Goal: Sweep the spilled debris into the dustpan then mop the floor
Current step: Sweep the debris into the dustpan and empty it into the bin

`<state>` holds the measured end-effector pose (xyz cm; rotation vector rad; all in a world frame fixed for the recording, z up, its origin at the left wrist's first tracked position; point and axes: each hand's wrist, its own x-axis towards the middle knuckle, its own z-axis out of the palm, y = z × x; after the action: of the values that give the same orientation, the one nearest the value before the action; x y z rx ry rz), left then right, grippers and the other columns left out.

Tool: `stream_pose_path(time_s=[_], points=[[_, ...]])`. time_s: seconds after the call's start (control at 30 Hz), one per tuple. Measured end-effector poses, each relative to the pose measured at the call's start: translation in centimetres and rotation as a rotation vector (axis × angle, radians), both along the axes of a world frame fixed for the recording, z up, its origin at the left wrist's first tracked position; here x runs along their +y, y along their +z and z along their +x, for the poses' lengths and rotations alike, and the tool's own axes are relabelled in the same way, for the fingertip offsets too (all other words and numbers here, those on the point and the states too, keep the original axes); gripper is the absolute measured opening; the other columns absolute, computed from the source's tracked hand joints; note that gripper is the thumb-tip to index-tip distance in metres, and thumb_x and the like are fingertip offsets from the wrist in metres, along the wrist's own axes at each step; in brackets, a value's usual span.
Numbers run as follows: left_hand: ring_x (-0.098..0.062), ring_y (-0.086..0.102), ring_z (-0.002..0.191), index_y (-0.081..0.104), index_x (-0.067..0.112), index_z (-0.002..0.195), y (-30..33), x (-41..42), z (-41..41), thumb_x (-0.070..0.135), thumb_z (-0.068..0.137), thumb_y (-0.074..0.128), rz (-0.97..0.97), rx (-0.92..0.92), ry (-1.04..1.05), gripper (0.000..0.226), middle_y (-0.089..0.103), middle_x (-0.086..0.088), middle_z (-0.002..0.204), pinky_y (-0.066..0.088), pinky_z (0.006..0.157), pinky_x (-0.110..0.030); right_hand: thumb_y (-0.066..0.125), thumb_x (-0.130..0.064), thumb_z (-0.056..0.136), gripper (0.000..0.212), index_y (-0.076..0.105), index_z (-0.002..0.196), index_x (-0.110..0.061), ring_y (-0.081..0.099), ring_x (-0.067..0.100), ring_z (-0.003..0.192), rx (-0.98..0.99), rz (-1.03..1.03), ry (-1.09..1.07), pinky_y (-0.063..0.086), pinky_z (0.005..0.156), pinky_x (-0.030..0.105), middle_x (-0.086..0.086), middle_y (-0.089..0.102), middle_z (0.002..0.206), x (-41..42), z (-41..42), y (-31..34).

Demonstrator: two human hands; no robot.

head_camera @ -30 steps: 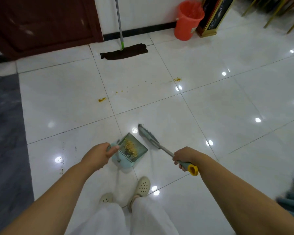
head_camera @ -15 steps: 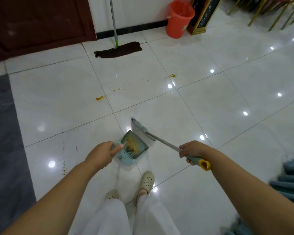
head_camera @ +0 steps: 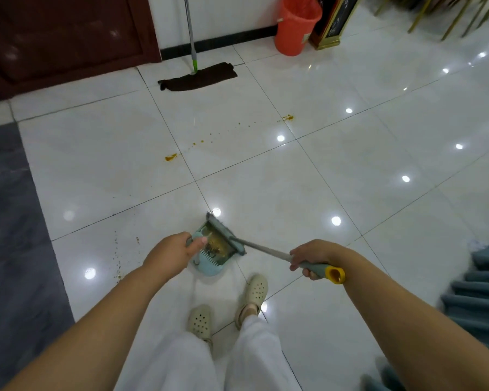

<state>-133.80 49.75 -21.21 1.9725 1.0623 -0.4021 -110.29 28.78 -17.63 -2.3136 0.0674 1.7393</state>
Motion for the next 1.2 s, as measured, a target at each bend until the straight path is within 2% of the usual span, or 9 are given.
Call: stream_pose_path(time_s=[0.07,0.2,0.27,0.43,0.57,0.73,0.97,1.1,1.2], points=[[-0.011,0.045,0.05,0.045,0.02,0.071,0.1,0.1,-0.4,0.058,0.092,0.04,0.002,-0.002,0.004,0.043,0.05,0.001,0.061,0.032,0.044,-0.023,0.061,-0.014,0.087,0.027,0.062,0.112,-0.005,0.054,0.011,0.048,0.001,0.001,0.026,0.047,0.045,0.018,0.008,0.064,0.082,-0.5,-0.3,0.8],[-0.009,0.043,0.048,0.044,0.022,0.069,0.3,0.0,-1.9,0.057,0.092,0.04,0.009,0.001,-0.003,0.043,0.049,0.003,0.059,0.03,0.043,-0.023,0.058,-0.012,0.087,0.015,0.062,0.101,-0.011,0.054,0.014,0.055,-0.018,0.029,0.045,0.048,0.047,0.02,0.013,0.068,0.106,-0.9,-0.3,1.9],[-0.009,0.043,0.048,0.043,0.022,0.067,0.4,-0.1,-3.0,0.057,0.092,0.042,0.001,-0.006,0.015,0.043,0.049,0.004,0.058,0.03,0.043,-0.023,0.057,-0.01,0.088,0.013,0.06,0.101,-0.012,0.053,0.015,0.056,-0.042,0.038,0.028,0.048,0.046,0.02,0.014,0.068,0.109,-0.6,0.0,2.0],[-0.012,0.045,0.048,0.045,0.021,0.068,0.4,0.3,-5.5,0.059,0.09,0.042,-0.014,0.013,0.073,0.045,0.05,0.002,0.058,0.034,0.042,-0.022,0.056,-0.007,0.091,0.015,0.058,0.105,-0.004,0.052,0.016,0.056,-0.078,0.075,-0.033,0.047,0.045,0.022,0.016,0.066,0.099,1.2,-0.1,1.0],[-0.015,0.045,0.046,0.046,0.018,0.07,0.1,0.6,-7.0,0.06,0.089,0.042,-0.063,0.018,0.157,0.046,0.051,-0.002,0.058,0.035,0.04,-0.02,0.054,-0.008,0.093,0.027,0.055,0.117,0.005,0.049,0.015,0.057,-0.058,0.052,-0.028,0.045,0.044,0.021,0.015,0.06,0.091,3.0,-2.2,-0.2],[-0.017,0.046,0.046,0.05,0.016,0.074,-0.1,0.5,-7.7,0.057,0.091,0.042,-0.094,-0.004,0.205,0.045,0.053,-0.004,0.059,0.038,0.042,-0.022,0.053,-0.009,0.093,0.03,0.054,0.12,0.005,0.049,0.014,0.056,0.008,0.023,0.064,0.045,0.041,0.017,0.015,0.06,0.1,4.1,-5.3,-0.3],[-0.018,0.047,0.051,0.053,0.011,0.081,0.4,0.1,-7.8,0.056,0.093,0.041,-0.08,0.024,0.211,0.048,0.055,-0.007,0.066,0.038,0.045,-0.023,0.058,-0.013,0.087,0.032,0.058,0.118,-0.005,0.053,0.01,0.049,0.025,0.005,0.162,0.047,0.044,0.017,0.006,0.067,0.09,3.0,-5.0,2.0],[-0.017,0.046,0.05,0.051,0.011,0.076,0.9,-0.1,-8.0,0.054,0.093,0.042,-0.091,0.003,0.254,0.047,0.055,-0.007,0.064,0.037,0.043,-0.022,0.058,-0.01,0.088,0.019,0.061,0.106,-0.007,0.053,0.009,0.039,0.013,0.037,0.188,0.046,0.042,0.017,0.006,0.064,0.08,2.3,-4.2,3.1],[-0.017,0.043,0.048,0.051,0.011,0.076,1.0,-0.8,-8.6,0.054,0.092,0.045,-0.139,-0.017,0.31,0.046,0.052,-0.007,0.062,0.035,0.043,-0.023,0.057,-0.008,0.089,0.012,0.061,0.101,-0.007,0.054,0.011,0.046,-0.014,0.057,0.188,0.046,0.042,0.017,0.008,0.065,0.082,2.8,-3.1,3.3]])
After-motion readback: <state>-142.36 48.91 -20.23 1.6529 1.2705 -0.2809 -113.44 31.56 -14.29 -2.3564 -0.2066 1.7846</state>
